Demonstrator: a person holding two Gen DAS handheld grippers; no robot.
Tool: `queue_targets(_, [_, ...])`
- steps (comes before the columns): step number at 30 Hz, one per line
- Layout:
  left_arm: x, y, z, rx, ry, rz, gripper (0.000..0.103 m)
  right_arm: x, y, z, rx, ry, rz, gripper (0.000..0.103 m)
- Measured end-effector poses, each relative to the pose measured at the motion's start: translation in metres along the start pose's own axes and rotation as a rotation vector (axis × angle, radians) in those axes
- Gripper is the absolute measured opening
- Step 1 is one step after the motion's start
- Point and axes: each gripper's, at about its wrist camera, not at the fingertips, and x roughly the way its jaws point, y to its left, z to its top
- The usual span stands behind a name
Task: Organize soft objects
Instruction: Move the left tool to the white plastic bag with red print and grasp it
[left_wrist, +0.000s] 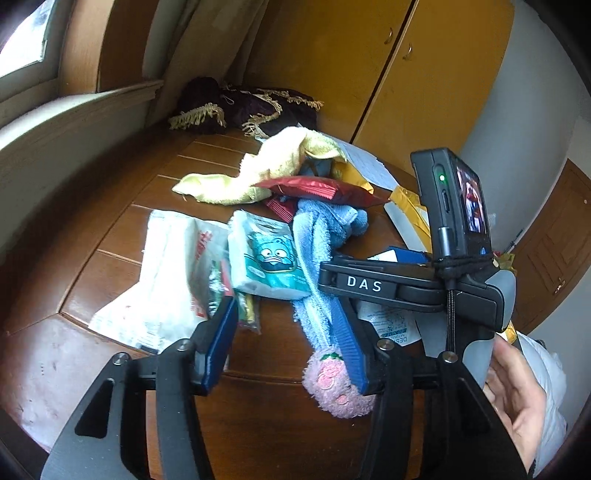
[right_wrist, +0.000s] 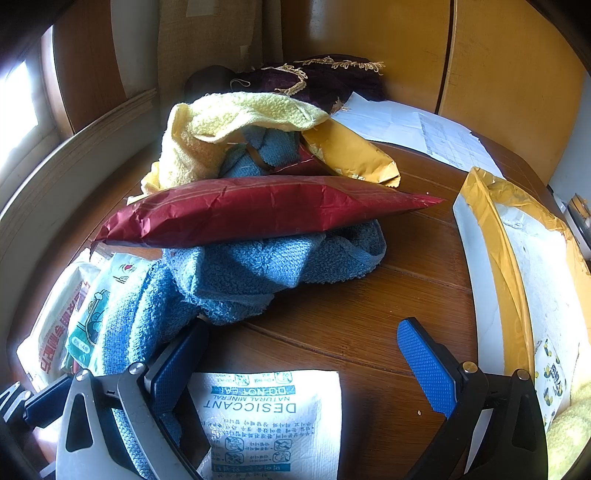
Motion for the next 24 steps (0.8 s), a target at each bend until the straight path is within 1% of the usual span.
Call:
queue_targets(3, [-0.008,0.016,0.006,-0.033,-0.018,0.006,0.055,0.000,0.001,0.000,0.001,0.000,0.000,0.103])
queue_targets(4, [-0.008,0.021,0.009,-0.046,-0.023,0.023,0.055,0.000,0.001,0.000,0.008,0.000,-0.005,0.103])
queue_targets(7, [-0.003,0.035,0.020,-0.071,-0.019,0.121,0.055,0.000,0.003,0.000,0.024,0.000,-0.019,0.103])
queue_targets(8, [-0.004,0.039,0.023,-0.082,-0.023,0.128,0.055,-0.001,0.003,-0.001,0.029,0.000,-0.023,0.102])
queue_targets(9, [-0.005,0.045,0.025,-0.094,-0.031,0.119,0.055,-0.001,0.003,-0.001,0.033,0.000,-0.025,0.102])
queue_targets(11, [-0.013,0.050,0.030,-0.091,-0.062,0.110,0.055,-0.001,0.003,-0.001,0.034,0.000,-0.024,0.102])
queue_targets(13, [-0.019,0.053,0.034,-0.073,-0.101,0.150,0.056,-0.001,0.002,0.000,0.035,-0.001,-0.023,0.103])
queue_targets(15, [-0.018,0.058,0.037,-0.055,-0.115,0.181,0.058,-0.003,0.001,0.001,0.045,0.006,-0.029,0.102])
queue_targets(16, [-0.014,0.061,0.039,-0.049,-0.104,0.192,0.058,-0.012,0.001,0.001,0.052,-0.018,-0.043,0.098])
queue_targets(19, [0.001,0.068,0.040,-0.034,-0.053,0.200,0.058,-0.053,0.002,0.000,0.041,-0.147,-0.082,0.097])
queue_targets(20, [0.006,0.069,0.040,-0.023,-0.039,0.201,0.058,-0.070,0.002,-0.002,0.037,-0.196,-0.062,0.097])
queue_targets(21, [0.008,0.068,0.039,-0.006,-0.029,0.208,0.058,-0.089,0.002,-0.009,0.028,-0.247,-0.021,0.098])
queue_targets(22, [0.010,0.067,0.038,0.011,-0.024,0.221,0.058,-0.102,0.000,-0.016,0.022,-0.271,0.018,0.098])
queue_targets(24, [0.015,0.064,0.036,0.049,-0.005,0.248,0.058,-0.120,0.000,-0.032,0.001,-0.281,0.141,0.099])
